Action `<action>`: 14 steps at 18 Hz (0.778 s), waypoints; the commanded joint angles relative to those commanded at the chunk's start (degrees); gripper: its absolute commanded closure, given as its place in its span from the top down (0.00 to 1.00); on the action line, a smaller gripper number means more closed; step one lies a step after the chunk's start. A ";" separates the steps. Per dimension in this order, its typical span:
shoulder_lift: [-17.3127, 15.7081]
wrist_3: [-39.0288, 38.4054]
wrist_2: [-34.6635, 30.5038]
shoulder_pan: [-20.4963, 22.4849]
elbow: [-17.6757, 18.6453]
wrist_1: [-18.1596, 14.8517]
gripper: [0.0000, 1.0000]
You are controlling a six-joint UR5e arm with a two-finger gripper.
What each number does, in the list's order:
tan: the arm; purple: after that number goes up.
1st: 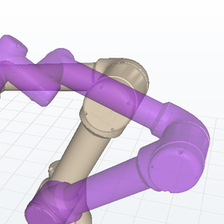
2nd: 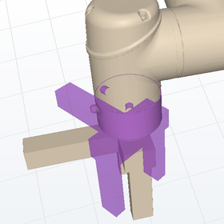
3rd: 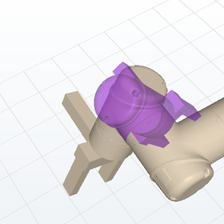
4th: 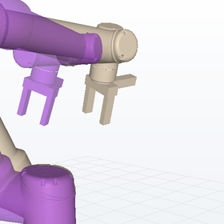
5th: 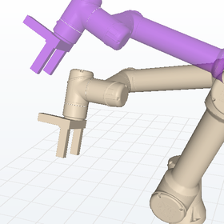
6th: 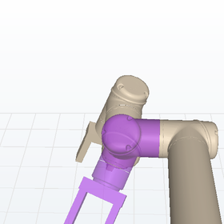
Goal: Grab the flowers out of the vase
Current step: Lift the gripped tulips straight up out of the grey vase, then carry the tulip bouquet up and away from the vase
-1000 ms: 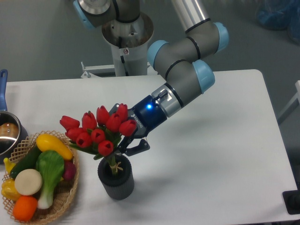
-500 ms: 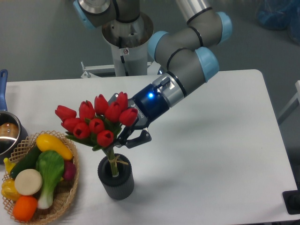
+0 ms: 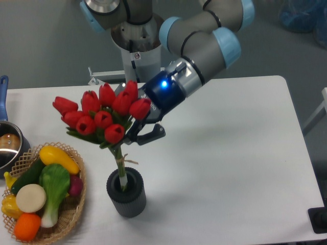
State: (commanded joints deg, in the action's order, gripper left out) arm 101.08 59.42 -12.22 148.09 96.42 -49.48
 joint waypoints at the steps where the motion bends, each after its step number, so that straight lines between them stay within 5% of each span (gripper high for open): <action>1: -0.52 -0.35 0.00 0.26 0.00 0.00 0.53; 6: -0.70 -6.14 -1.23 3.07 -2.28 -0.17 0.53; 14: -2.99 -9.41 -7.82 13.62 -2.64 -0.35 0.53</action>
State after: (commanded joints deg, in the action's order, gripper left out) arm 98.09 50.01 -20.03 161.71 93.78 -49.83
